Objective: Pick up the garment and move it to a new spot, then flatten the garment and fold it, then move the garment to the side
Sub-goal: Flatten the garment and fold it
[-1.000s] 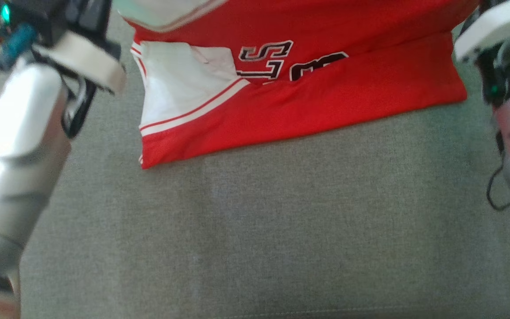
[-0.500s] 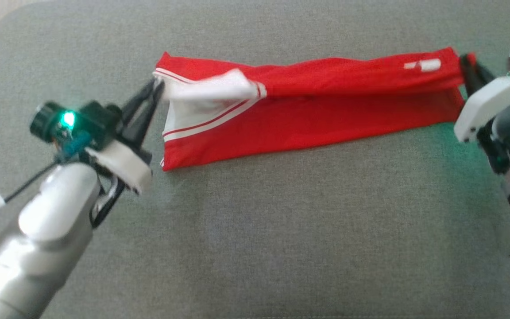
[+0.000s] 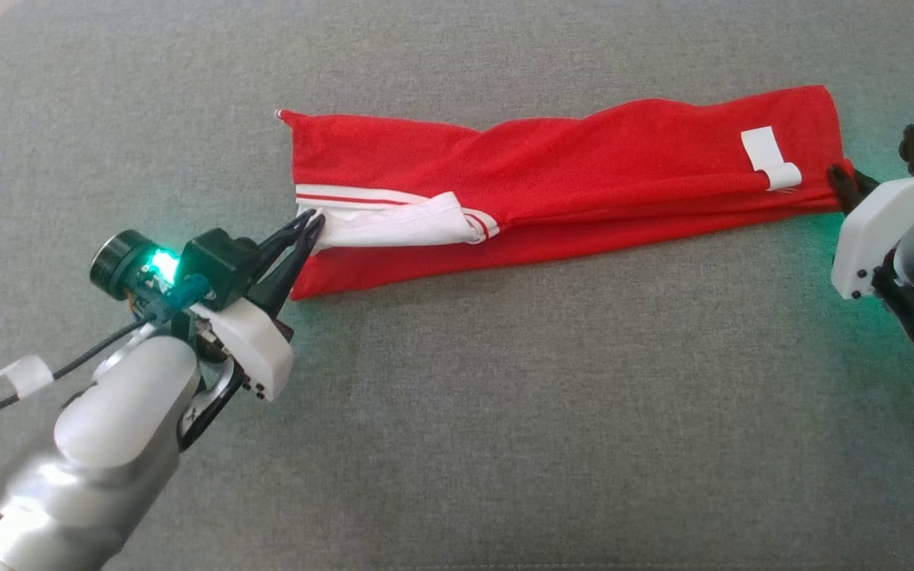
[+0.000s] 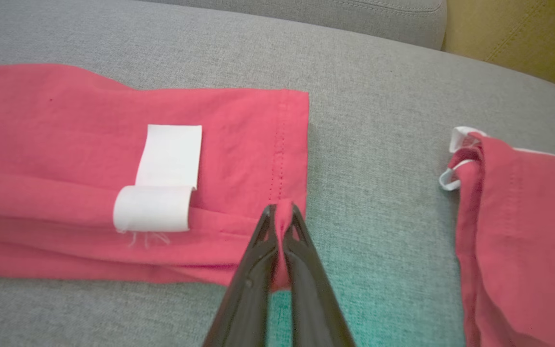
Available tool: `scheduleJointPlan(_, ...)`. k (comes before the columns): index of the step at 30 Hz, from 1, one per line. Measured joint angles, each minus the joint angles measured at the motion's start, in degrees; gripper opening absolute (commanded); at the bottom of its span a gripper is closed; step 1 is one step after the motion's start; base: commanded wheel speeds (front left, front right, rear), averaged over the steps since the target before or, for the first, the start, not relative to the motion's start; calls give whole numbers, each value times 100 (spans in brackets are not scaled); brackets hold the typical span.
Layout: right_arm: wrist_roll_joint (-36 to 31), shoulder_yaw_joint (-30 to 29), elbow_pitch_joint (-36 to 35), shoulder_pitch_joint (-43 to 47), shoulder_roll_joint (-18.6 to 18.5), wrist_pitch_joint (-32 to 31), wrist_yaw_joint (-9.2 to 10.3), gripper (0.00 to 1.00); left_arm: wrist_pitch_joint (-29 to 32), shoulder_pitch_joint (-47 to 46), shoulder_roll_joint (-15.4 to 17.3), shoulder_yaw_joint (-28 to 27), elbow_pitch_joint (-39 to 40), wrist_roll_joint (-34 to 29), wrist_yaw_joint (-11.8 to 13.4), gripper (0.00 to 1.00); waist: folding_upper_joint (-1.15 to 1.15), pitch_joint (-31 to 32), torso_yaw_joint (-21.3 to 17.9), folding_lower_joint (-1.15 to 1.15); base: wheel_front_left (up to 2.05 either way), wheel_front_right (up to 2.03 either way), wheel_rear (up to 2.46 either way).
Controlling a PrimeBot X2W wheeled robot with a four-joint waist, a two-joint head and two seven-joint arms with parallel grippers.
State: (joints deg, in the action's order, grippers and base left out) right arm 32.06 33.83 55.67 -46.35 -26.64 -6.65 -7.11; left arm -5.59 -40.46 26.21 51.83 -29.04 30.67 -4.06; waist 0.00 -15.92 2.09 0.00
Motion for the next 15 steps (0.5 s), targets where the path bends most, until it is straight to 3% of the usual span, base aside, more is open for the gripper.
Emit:
scheduleJointPlan(5,85,68,40,-29,-10,9,0,0,47,-3,-5,30,4,0,1,0,0,-51,4,0,0,0,0)
scheduleJointPlan(6,108,85,48,-30,-9,10,0,18,60,-3,-15,32,-13,2,1,22,0,-54,1,0,0,0,0)
scheduleJointPlan(7,104,98,62,-36,-9,43,0,100,125,-3,-27,32,-44,18,7,96,0,-55,-3,0,0,0,0)
scheduleJointPlan(8,104,96,94,-52,-9,88,0,100,190,-3,-46,33,-78,53,46,100,0,-56,-7,0,0,0,0)
scheduleJointPlan(10,104,88,166,-130,-8,153,0,100,197,-4,-68,19,-108,86,65,100,0,-54,-21,0,0,0,0)
scheduleJointPlan(15,133,-268,238,-376,16,838,0,100,-257,-27,-172,-272,-97,245,378,100,0,34,-81,0,0,0,0)
